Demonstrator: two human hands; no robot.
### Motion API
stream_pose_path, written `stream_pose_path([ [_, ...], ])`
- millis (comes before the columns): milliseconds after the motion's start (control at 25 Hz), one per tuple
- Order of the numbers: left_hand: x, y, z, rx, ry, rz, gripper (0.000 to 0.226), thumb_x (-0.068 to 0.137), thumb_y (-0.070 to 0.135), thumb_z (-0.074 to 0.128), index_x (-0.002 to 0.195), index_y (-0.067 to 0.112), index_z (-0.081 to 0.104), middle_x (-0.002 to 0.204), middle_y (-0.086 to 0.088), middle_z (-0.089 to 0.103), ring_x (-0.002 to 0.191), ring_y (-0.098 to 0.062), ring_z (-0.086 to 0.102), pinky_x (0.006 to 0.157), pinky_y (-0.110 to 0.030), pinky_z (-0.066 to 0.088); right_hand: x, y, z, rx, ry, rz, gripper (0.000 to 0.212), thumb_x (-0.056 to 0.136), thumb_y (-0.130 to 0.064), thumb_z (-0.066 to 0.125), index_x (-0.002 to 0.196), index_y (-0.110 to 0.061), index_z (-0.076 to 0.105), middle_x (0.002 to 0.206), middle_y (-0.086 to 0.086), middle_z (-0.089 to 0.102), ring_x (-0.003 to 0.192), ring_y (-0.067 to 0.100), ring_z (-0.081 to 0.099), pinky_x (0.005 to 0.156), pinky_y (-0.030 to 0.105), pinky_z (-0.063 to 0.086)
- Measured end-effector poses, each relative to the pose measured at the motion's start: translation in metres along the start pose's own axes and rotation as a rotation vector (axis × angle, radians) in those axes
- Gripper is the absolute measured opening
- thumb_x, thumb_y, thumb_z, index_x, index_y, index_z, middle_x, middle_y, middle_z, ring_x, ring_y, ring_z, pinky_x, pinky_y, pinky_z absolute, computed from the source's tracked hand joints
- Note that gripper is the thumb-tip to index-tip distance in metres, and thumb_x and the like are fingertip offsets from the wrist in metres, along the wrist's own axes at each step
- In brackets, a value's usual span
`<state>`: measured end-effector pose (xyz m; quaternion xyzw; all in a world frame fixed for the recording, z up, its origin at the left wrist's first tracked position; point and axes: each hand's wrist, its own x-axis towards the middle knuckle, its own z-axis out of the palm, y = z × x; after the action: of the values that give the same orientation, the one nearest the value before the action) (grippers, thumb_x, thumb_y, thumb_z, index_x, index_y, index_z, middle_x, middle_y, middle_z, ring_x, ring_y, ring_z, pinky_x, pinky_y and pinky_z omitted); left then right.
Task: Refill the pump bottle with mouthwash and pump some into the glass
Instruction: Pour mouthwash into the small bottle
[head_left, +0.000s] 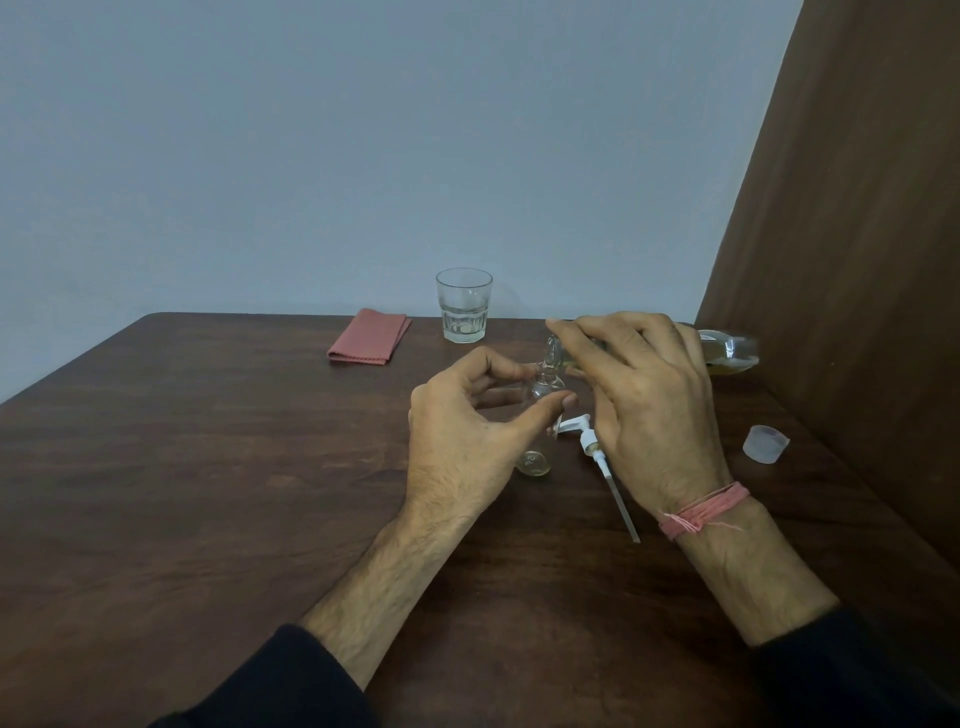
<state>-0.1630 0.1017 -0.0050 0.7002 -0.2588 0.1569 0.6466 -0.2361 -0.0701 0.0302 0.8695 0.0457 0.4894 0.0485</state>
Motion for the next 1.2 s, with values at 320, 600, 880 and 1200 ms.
stream_pose_path([
  [320,0.0000,0.0024,-0.0008,-0.009,-0.006,-0.019,0.039,0.076,0.044,0.108,0.098,0.028,0.080,0.106,0.019,0.088,0.095,0.003,0.085,0.086,-0.032,0.073,0.0008,0.0013,0.0003,-0.005,0.001,-0.005,0.071,0.081,0.006,0.078,0.147,-0.016,0.067,0.131,0.002,0.072,0.117,0.035,0.064,0.103,0.052,0.045],
  [600,-0.0001,0.0031,-0.0011,-0.001,-0.010,-0.023,0.040,0.075,0.047,0.108,0.098,0.029,0.080,0.107,0.022,0.087,0.095,0.003,0.085,0.087,-0.033,0.073,0.0005,0.0018,0.0011,-0.010,-0.006,-0.006,0.069,0.083,0.004,0.079,0.148,-0.015,0.066,0.132,0.004,0.072,0.118,0.036,0.064,0.103,0.053,0.046],
  [880,0.0004,0.0033,-0.0014,0.003,-0.013,-0.015,0.039,0.076,0.045,0.108,0.098,0.030,0.080,0.108,0.023,0.087,0.095,0.004,0.085,0.086,-0.029,0.072,0.0002,0.0021,0.0012,-0.014,0.002,-0.013,0.068,0.083,0.002,0.077,0.148,-0.014,0.066,0.131,0.005,0.073,0.117,0.036,0.064,0.103,0.053,0.046],
  [1200,0.0003,0.0025,-0.0005,-0.005,-0.005,-0.012,0.039,0.075,0.044,0.108,0.097,0.029,0.080,0.107,0.022,0.087,0.094,0.004,0.085,0.086,-0.031,0.072,-0.0005,0.0039,0.0028,-0.016,0.011,-0.018,0.071,0.082,0.005,0.081,0.149,-0.015,0.065,0.132,0.004,0.072,0.118,0.036,0.064,0.103,0.053,0.046],
])
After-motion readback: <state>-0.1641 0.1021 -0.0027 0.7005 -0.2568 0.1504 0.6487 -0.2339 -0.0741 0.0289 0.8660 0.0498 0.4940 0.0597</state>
